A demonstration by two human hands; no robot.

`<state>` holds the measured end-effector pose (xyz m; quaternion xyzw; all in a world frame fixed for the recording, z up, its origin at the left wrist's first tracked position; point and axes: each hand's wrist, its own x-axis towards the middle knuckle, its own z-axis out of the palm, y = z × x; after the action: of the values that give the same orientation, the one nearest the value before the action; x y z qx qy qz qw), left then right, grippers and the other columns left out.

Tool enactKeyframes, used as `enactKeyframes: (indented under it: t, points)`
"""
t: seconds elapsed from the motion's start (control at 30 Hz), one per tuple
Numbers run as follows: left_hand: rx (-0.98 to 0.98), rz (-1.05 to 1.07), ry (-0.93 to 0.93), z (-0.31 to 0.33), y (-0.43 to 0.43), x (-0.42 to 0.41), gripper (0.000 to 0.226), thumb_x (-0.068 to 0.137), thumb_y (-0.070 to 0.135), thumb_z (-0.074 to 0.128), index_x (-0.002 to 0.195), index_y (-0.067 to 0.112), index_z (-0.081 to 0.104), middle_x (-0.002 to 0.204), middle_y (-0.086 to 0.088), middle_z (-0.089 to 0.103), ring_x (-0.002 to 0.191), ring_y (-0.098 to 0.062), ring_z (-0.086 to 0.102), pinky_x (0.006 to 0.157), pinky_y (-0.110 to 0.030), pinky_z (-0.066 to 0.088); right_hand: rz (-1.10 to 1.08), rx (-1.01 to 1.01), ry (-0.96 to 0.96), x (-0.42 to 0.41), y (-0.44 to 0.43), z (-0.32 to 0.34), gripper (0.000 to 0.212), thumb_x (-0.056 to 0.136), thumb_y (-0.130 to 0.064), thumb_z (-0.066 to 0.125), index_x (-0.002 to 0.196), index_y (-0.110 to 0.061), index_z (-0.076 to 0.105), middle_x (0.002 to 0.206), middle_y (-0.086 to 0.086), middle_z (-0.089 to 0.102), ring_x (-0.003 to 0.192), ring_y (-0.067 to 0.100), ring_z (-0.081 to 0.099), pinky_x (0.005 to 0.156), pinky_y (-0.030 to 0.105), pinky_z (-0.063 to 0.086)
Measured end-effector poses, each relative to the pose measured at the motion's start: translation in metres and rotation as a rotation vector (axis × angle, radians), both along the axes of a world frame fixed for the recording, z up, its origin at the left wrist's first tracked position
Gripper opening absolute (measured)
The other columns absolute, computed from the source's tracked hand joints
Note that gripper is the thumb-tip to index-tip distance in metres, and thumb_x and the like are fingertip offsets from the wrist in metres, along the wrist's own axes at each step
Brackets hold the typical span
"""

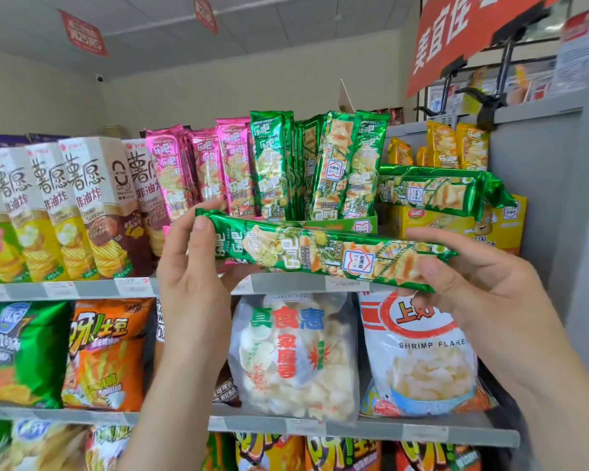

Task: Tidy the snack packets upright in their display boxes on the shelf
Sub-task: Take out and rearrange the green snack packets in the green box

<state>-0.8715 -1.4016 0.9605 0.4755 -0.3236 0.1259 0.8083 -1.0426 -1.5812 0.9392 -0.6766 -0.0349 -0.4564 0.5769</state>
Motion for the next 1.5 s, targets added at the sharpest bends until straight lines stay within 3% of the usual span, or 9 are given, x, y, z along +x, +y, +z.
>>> enactKeyframes:
  t: [0.17, 0.33, 0.57, 0.87, 1.0, 1.13, 1.23, 1.33, 1.5]
  points:
    - [0.025, -0.038, 0.03, -0.004, 0.014, 0.002, 0.022, 0.084, 0.05, 0.065, 0.097, 0.032, 0.071, 0.091, -0.004, 0.06, 0.074, -0.016, 0.056, 0.066, -0.03, 0.057, -0.044, 0.028, -0.07, 0.002, 0.009, -0.001, 0.052, 0.069, -0.053, 0.08, 0.116, -0.032, 0.072, 0.099, 0.007, 0.076, 0.092, 0.028, 0.07, 0.084, 0.037, 0.057]
    - [-0.058, -0.134, 0.125, -0.008, 0.027, 0.008, 0.017, 0.093, 0.024, 0.06, 0.097, 0.026, 0.076, 0.09, -0.005, 0.072, 0.081, -0.02, 0.066, 0.074, -0.03, 0.057, -0.042, 0.091, -0.126, 0.013, 0.026, -0.007, 0.055, 0.064, -0.057, 0.083, 0.111, -0.03, 0.074, 0.103, 0.002, 0.074, 0.099, 0.03, 0.068, 0.096, 0.049, 0.05]
    - [-0.144, -0.211, 0.12, -0.018, 0.045, 0.017, 0.027, 0.092, 0.013, 0.053, 0.094, 0.022, 0.079, 0.095, -0.002, 0.075, 0.093, -0.017, 0.07, 0.08, -0.026, 0.055, 0.022, 0.207, -0.24, 0.023, 0.046, -0.016, 0.053, 0.065, -0.001, 0.068, 0.115, -0.022, 0.066, 0.102, -0.003, 0.072, 0.097, 0.017, 0.065, 0.084, 0.027, 0.055]
    - [-0.025, -0.343, 0.124, -0.036, 0.046, 0.026, 0.039, 0.09, -0.001, 0.044, 0.091, 0.019, 0.078, 0.095, -0.003, 0.075, 0.091, -0.02, 0.07, 0.074, -0.026, 0.056, -0.044, 0.18, -0.324, 0.022, 0.05, -0.022, 0.047, 0.062, -0.01, 0.082, 0.107, -0.021, 0.072, 0.109, 0.002, 0.074, 0.106, 0.015, 0.066, 0.084, 0.023, 0.053]
    - [0.272, -0.342, -0.047, -0.043, 0.05, 0.023, 0.037, 0.075, 0.009, 0.079, 0.105, 0.029, 0.075, 0.109, 0.002, 0.073, 0.101, -0.013, 0.068, 0.076, -0.018, 0.054, -0.113, 0.158, -0.343, 0.016, 0.047, -0.009, 0.04, 0.068, -0.019, 0.079, 0.107, -0.019, 0.071, 0.107, 0.001, 0.074, 0.108, 0.018, 0.065, 0.085, 0.022, 0.051]
    - [0.403, -0.262, -0.189, -0.046, 0.044, 0.009, 0.029, 0.075, 0.031, 0.071, 0.104, 0.036, 0.074, 0.071, 0.021, 0.068, 0.05, 0.015, 0.052, 0.05, 0.001, 0.038, -0.224, 0.222, -0.389, 0.015, 0.046, 0.011, 0.045, 0.069, -0.038, 0.083, 0.105, -0.013, 0.072, 0.106, 0.006, 0.073, 0.1, 0.024, 0.065, 0.088, 0.033, 0.052]
    - [0.508, -0.264, -0.277, -0.05, 0.034, 0.002, 0.024, 0.081, 0.051, 0.067, 0.105, 0.049, 0.069, 0.094, 0.021, 0.072, 0.076, 0.01, 0.064, 0.067, -0.007, 0.047, -0.237, 0.282, -0.441, 0.017, 0.046, 0.026, 0.051, 0.065, -0.044, 0.083, 0.106, -0.014, 0.073, 0.106, 0.01, 0.072, 0.102, 0.031, 0.064, 0.096, 0.045, 0.051]
    - [0.644, -0.264, -0.321, -0.056, 0.023, -0.005, 0.035, 0.087, 0.057, 0.053, 0.118, 0.044, 0.063, 0.113, 0.015, 0.07, 0.106, -0.004, 0.064, 0.088, -0.024, 0.05, -0.136, 0.235, -0.409, 0.016, 0.043, 0.041, 0.046, 0.072, -0.036, 0.076, 0.112, -0.015, 0.069, 0.099, 0.0, 0.073, 0.09, 0.017, 0.061, 0.078, 0.032, 0.049]
    - [0.732, -0.24, -0.301, -0.066, 0.007, -0.019, 0.036, 0.095, 0.053, 0.04, 0.126, 0.04, 0.055, 0.122, 0.031, 0.06, 0.118, 0.01, 0.052, 0.088, -0.005, 0.039, 0.166, 0.222, -0.252, 0.013, 0.028, 0.049, 0.069, 0.081, -0.018, 0.062, 0.144, -0.012, 0.038, 0.128, 0.008, 0.066, 0.106, 0.026, 0.067, 0.089, 0.038, 0.052]
